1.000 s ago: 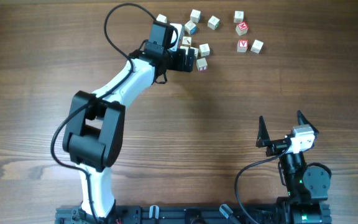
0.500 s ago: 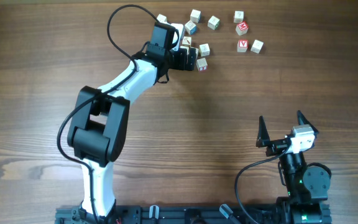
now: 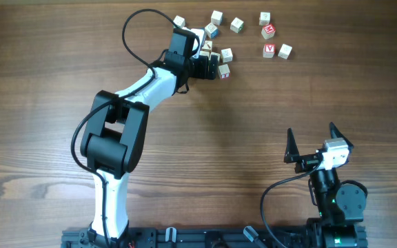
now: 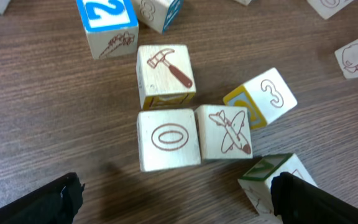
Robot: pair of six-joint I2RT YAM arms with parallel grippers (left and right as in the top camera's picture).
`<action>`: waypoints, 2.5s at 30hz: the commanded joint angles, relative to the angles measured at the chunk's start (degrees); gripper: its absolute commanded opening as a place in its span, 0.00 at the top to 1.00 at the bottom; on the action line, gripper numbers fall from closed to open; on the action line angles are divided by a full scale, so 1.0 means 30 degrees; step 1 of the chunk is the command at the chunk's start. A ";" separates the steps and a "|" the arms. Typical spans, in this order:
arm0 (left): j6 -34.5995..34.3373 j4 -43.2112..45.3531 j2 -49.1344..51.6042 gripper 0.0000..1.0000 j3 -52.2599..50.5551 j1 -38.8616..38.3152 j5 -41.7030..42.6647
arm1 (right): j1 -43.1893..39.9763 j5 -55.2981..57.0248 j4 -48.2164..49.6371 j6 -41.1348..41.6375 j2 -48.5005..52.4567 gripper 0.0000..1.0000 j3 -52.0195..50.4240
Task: Form a tower
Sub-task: 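Lower the left gripper and grasp the white block marked 0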
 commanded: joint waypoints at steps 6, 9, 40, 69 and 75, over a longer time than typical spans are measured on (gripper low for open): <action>0.0393 0.0903 0.0415 0.00 0.0306 -0.0036 0.0160 | 0.0080 -0.0015 0.0095 0.0146 -0.0168 0.00 -0.0022; 0.0393 0.1523 0.0714 0.00 0.0299 -0.0036 0.0160 | 0.0080 -0.0007 0.0102 0.0138 -0.0168 0.00 -0.0022; -0.0189 0.0984 -0.0568 0.00 0.0306 0.0007 -0.1916 | 0.0080 -0.0015 0.0095 0.0146 -0.0168 0.00 -0.0022; 0.0197 0.4925 0.2805 0.00 0.0299 0.0903 -0.1982 | 0.0080 -0.0007 0.0102 0.0138 -0.0146 0.00 -0.0022; 0.1967 0.2259 0.2732 0.00 0.0306 0.0918 -0.4204 | 0.0080 -0.0015 0.0102 0.0138 -0.0146 0.00 -0.0022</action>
